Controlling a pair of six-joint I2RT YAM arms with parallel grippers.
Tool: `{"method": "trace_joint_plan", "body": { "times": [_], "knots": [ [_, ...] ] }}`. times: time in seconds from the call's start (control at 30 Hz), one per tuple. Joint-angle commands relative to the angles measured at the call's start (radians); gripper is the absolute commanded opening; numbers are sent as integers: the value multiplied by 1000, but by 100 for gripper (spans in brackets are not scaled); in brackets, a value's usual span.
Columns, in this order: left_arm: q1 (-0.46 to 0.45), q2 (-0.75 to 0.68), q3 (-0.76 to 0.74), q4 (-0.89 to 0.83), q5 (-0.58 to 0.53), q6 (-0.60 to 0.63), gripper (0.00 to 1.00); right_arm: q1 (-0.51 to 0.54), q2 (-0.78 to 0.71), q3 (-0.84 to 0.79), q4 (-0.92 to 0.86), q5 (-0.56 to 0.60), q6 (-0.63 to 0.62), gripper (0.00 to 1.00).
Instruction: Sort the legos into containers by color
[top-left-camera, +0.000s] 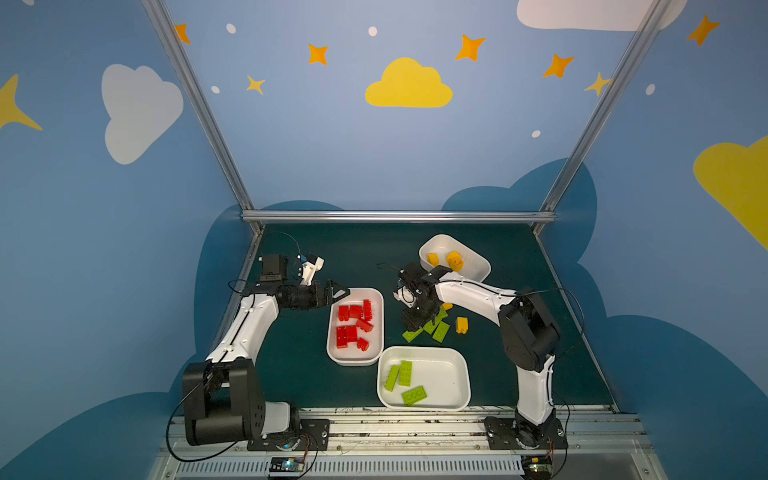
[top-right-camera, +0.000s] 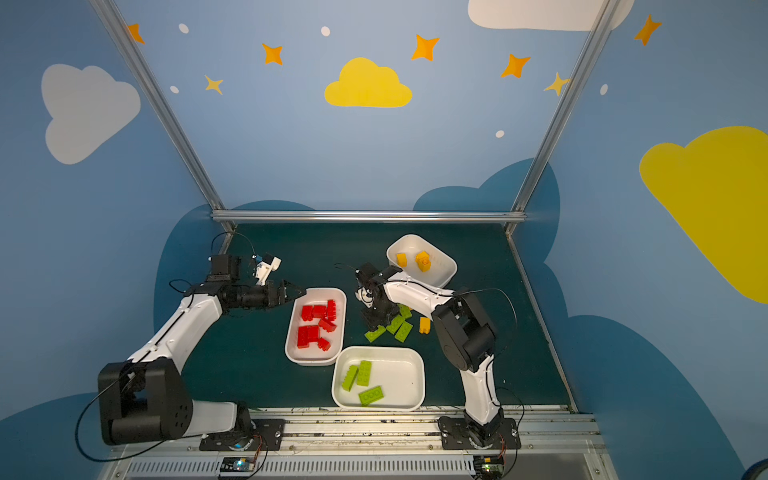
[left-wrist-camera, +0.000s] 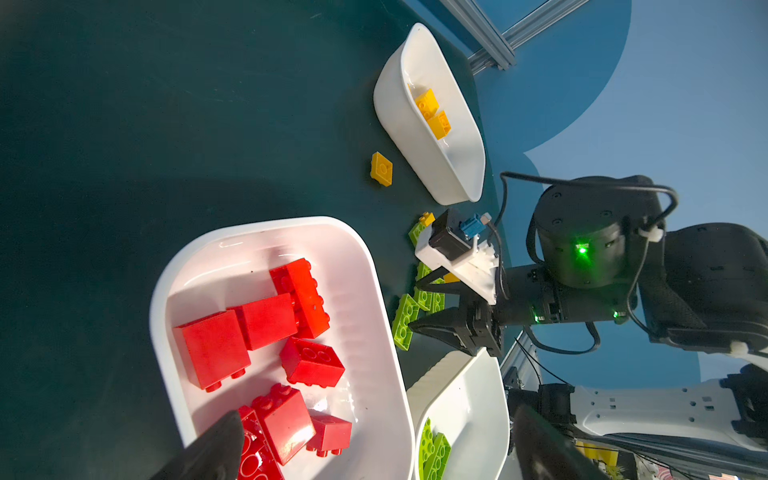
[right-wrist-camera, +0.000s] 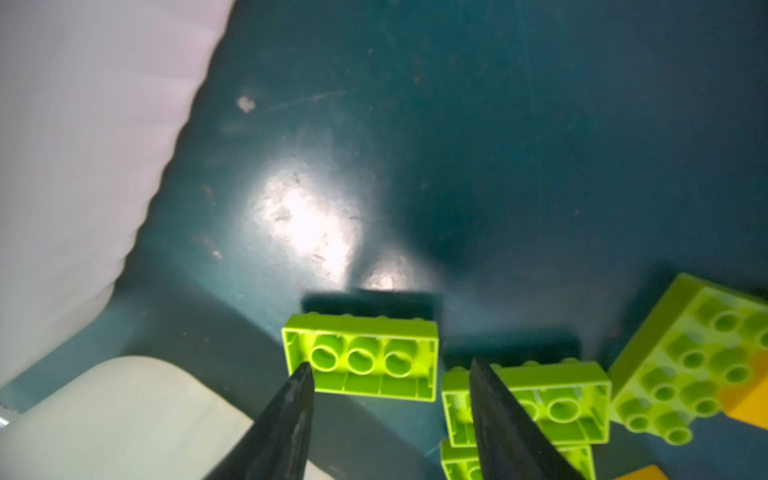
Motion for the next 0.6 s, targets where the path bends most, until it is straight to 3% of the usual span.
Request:
{"method": "trace_joint_plan", "body": {
  "times": [0.0, 0.1, 0.33, 0.47, 0.57],
  "knots": [
    [4, 14, 2, 0, 8, 15, 100, -7, -59, -18, -16, -12, 74, 61],
    [3, 23, 1, -3, 9, 18, 99, -27, -92, -1, -16, -33, 270, 60],
    [3, 63, 19, 1, 13, 26, 99, -20, -133, -11, 37, -99, 860, 61],
    [3, 82, 24, 9, 22, 29, 100, -20, -121, -17, -24, -90, 1075, 62],
    [3, 89, 21, 15, 25, 33, 99, -8, -115, -50, -28, -75, 1161, 63]
  ]
}}
